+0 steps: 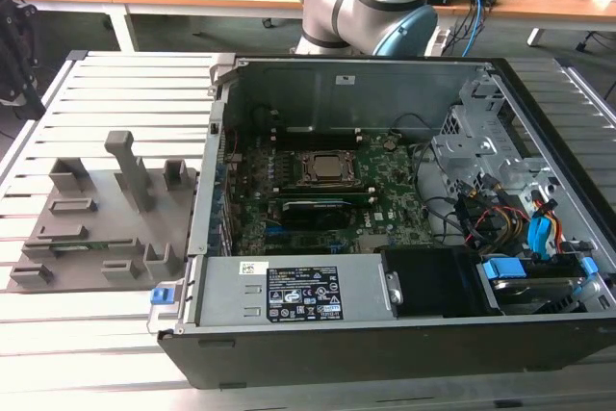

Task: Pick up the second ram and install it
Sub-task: 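Pick up the second ram and move it above second insertion slot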

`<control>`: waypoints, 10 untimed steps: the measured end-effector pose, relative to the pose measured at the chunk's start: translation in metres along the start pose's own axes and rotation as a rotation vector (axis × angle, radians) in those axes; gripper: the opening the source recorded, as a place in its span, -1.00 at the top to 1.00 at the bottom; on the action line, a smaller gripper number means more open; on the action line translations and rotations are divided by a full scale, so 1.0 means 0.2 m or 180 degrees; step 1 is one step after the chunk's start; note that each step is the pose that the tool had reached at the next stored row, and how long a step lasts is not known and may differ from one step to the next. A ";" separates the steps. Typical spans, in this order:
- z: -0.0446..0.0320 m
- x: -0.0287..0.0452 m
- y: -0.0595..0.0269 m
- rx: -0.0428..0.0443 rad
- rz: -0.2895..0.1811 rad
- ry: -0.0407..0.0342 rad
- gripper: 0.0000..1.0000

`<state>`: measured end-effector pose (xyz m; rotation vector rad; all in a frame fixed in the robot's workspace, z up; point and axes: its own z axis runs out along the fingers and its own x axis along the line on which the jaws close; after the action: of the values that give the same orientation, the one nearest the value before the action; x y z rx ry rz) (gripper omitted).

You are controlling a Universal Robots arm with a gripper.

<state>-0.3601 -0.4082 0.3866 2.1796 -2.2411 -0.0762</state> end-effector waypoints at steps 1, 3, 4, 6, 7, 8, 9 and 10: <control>0.000 0.000 0.000 -0.0001 -0.0033 0.0002 0.79; 0.000 0.000 0.000 -0.0002 -0.0104 0.0005 0.79; 0.000 0.000 0.000 -0.0003 -0.0128 0.0006 0.79; 0.000 0.000 0.000 -0.0006 -0.0245 0.0011 0.79; 0.000 0.000 0.000 -0.0007 -0.0287 0.0013 0.79; 0.000 0.000 0.000 -0.0008 -0.0360 0.0016 0.79; 0.000 0.000 0.000 -0.0009 -0.0400 0.0018 0.79; 0.000 0.000 0.000 -0.0010 -0.0431 0.0019 0.79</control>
<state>-0.3601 -0.4082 0.3866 2.3241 -2.0862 -0.0743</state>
